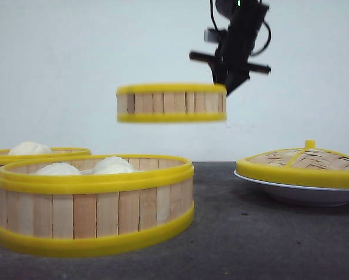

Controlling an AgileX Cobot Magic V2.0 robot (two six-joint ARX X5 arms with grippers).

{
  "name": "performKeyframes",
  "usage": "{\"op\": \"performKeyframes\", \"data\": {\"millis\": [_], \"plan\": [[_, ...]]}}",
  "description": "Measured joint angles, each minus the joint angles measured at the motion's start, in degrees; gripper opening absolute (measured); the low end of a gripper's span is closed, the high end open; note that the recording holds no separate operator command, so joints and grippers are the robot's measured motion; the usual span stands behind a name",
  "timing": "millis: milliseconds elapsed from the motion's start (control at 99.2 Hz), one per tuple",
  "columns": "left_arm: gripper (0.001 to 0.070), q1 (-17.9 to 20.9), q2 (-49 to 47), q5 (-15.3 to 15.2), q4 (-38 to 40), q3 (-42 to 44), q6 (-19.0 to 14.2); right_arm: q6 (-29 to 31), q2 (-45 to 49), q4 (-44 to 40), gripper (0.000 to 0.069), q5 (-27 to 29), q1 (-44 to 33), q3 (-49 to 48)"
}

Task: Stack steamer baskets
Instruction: 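Lift the grasped basket with the right gripper over the nearest basket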

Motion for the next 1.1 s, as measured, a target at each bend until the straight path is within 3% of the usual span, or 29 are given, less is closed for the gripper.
{"op": "performKeyframes", "data": {"millis": [323, 534, 1099], "plan": [[0.0435, 0.0, 0.0, 0.0, -0.09, 0.0, 0.0, 0.02, 0.0, -15.93, 0.003, 0.15, 3.89, 11.45], [0.0435, 0.0, 0.0, 0.0, -0.85, 0.0, 0.0, 0.04, -0.15, -16.7, 0.003, 3.82, 7.61, 12.59], [0.0435, 0.0, 0.0, -0.09, -1.55, 0.0, 1.16, -1.53, -7.74, -16.81, 0.003, 2.86, 16.15, 10.1]]}}
